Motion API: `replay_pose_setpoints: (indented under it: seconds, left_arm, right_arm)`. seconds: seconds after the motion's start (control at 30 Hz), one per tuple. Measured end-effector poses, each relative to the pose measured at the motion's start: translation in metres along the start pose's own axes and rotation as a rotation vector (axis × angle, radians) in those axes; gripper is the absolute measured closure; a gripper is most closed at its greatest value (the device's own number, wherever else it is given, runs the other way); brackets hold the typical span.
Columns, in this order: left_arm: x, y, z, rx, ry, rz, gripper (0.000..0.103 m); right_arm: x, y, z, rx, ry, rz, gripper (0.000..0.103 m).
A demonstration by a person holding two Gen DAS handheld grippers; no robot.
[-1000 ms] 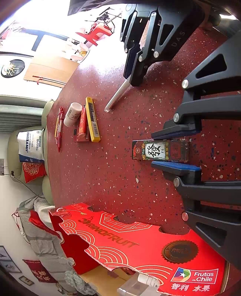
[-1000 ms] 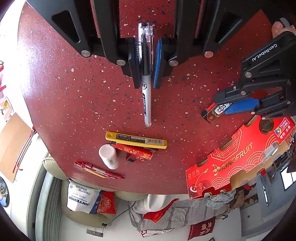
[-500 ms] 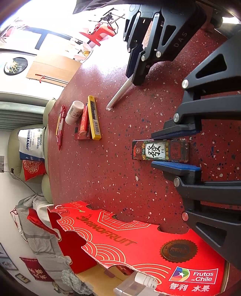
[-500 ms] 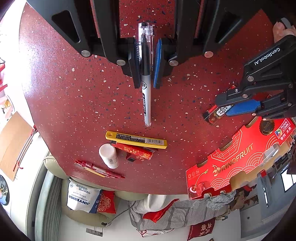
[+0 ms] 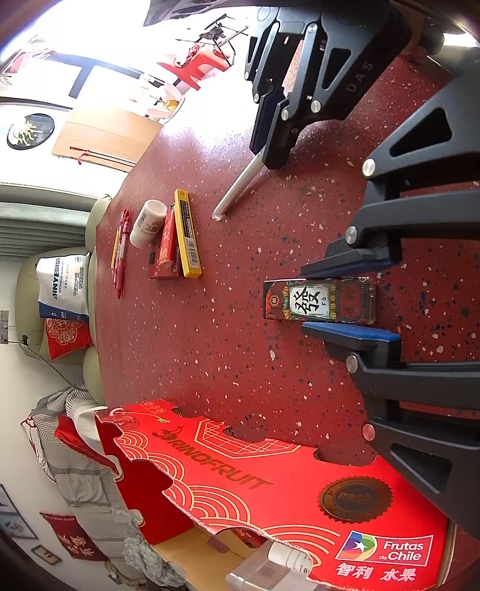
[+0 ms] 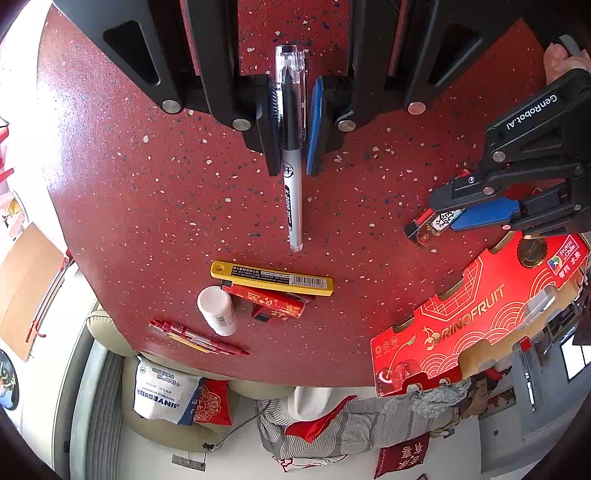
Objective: Organize rigid objects
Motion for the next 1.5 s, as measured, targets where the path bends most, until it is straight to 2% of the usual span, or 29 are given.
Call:
replay_pose_setpoints:
  seconds: [0.43, 0.63, 0.7, 0.77, 0.83, 0.97, 1.07, 1.1, 1.13, 1.2, 1.3, 1.5]
  left_arm:
    - [-0.003, -0.013, 0.001, -0.045, 0.010, 0.044, 0.078]
    - [-0.012, -0.030, -0.001, -0.027, -0.005, 0.075, 0.078]
    - [-0.014, -0.034, -0.006, -0.021, -0.023, 0.078, 0.078]
    - [-0.013, -0.034, -0.011, -0.013, -0.036, 0.071, 0.078]
    - [-0.009, -0.031, -0.013, -0.011, -0.040, 0.057, 0.078]
    - [0.001, -0.021, -0.010, -0.005, -0.049, 0.025, 0.078]
    - [0.007, -0.014, -0.008, 0.001, -0.048, 0.009, 0.078]
    - [0.008, -0.012, -0.007, -0.001, -0.043, 0.004, 0.078]
    - [0.009, -0.011, -0.006, -0.002, -0.038, 0.001, 0.078]
    - [0.009, -0.011, -0.005, 0.002, -0.034, 0.001, 0.078]
    - [0.004, -0.017, -0.004, 0.004, -0.019, 0.018, 0.078]
    - [-0.012, -0.037, -0.005, 0.019, -0.026, 0.068, 0.078]
  right_arm:
    - [-0.003, -0.026, -0.005, -0.066, 0.073, 0.073, 0.088]
    - [-0.019, -0.046, -0.007, -0.106, 0.124, 0.123, 0.088]
    - [-0.023, -0.049, -0.009, -0.083, 0.104, 0.135, 0.088]
    - [-0.022, -0.041, -0.008, -0.049, 0.084, 0.101, 0.088]
    - [-0.015, -0.022, -0.009, -0.089, 0.083, 0.009, 0.088]
    - [-0.005, 0.000, -0.014, -0.064, 0.042, -0.084, 0.088]
    - [-0.006, 0.002, -0.026, -0.020, -0.055, -0.118, 0.088]
    - [-0.008, 0.001, -0.030, -0.023, -0.084, -0.132, 0.093]
    - [-0.009, 0.000, -0.034, -0.025, -0.111, -0.142, 0.093]
    - [-0.016, -0.008, -0.037, -0.006, -0.131, -0.108, 0.093]
    - [-0.020, -0.020, -0.035, -0.059, -0.049, -0.078, 0.093]
    - [-0.029, -0.039, -0.045, -0.089, 0.008, -0.009, 0.093]
Point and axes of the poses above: each gripper's, at about its wrist camera, not at the fingertips, and y roughly the way its jaws point, z to its right, x to its underside, the point moved 6 cm from there along y, roughly the way its jaws point, and after that the axes turned 4 degrees about x, right-handed, at the moved point
